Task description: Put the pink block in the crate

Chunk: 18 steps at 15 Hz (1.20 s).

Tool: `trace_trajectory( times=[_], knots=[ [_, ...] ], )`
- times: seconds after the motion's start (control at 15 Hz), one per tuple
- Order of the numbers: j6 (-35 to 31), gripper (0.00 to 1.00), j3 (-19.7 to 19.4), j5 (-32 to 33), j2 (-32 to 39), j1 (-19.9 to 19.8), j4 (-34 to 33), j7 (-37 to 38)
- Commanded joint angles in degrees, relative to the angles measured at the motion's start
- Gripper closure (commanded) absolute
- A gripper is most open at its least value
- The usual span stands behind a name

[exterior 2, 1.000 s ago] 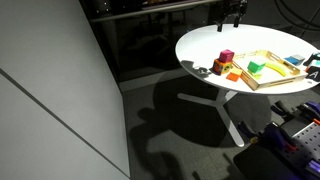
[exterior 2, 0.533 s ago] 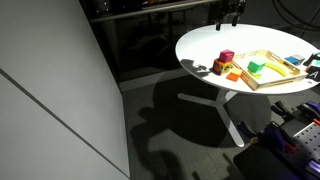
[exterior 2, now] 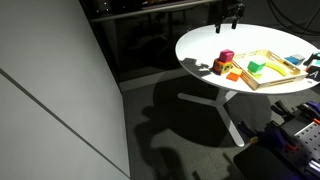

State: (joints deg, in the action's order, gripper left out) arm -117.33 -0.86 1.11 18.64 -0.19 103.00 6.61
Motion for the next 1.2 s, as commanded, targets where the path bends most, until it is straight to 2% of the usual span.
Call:
trace_trajectory(
  times=[0.0,0.53,1.13],
  knots=[
    [-3.1,0.00,-1.1,2.1,3.1,0.5,-1.0,1.8],
    [-6.8,0.00,-2.1,2.4,8.9,0.4,-0.7,0.7],
    [-7.0,0.00,-3.5,3.7,11.6,0.3,-0.1,0.9]
  ],
)
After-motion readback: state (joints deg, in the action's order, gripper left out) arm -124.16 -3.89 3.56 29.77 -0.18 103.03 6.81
